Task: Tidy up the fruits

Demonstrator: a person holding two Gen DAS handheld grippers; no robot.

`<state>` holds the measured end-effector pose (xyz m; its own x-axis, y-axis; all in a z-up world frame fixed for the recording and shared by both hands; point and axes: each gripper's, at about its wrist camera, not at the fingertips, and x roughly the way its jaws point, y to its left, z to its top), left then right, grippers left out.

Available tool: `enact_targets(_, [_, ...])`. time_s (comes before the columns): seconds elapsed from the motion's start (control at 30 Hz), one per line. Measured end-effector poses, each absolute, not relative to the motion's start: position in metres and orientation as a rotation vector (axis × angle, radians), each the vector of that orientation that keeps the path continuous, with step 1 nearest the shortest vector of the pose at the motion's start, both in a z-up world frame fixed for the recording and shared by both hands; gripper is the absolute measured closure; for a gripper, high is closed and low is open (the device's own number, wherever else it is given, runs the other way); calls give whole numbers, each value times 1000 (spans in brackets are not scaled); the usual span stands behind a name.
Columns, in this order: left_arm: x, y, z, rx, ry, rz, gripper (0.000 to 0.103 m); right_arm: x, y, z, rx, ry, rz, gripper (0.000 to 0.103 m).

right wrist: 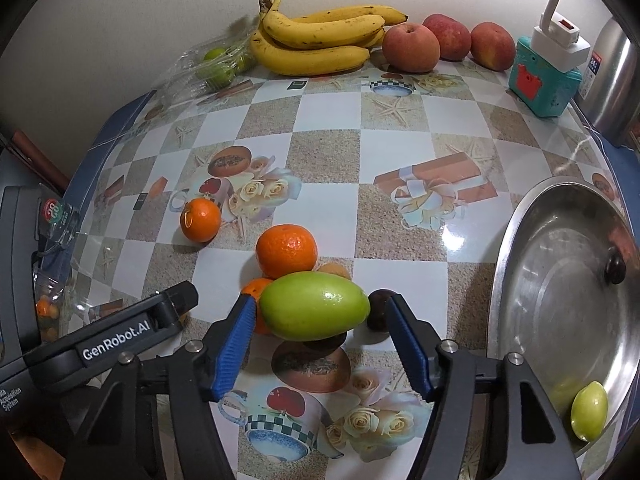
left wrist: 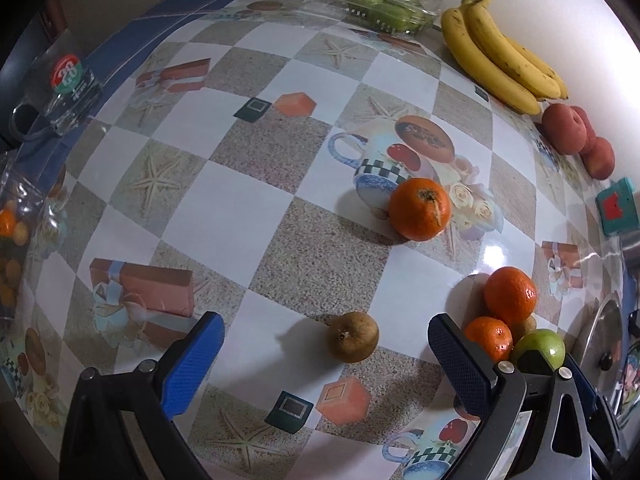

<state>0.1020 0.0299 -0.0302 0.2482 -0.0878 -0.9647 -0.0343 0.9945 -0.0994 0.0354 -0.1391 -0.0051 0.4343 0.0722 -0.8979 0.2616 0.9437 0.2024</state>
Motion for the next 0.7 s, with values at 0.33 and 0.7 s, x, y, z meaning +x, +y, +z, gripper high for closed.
enact_targets(0.33, [101,25,-32,-91,1332,-39,54,35,-140,-7,351,1122,-115,44])
enact_targets(0.7, [100,19,-27,-92,1312,-79,75,33,-143,-7,386,1116,-109,44])
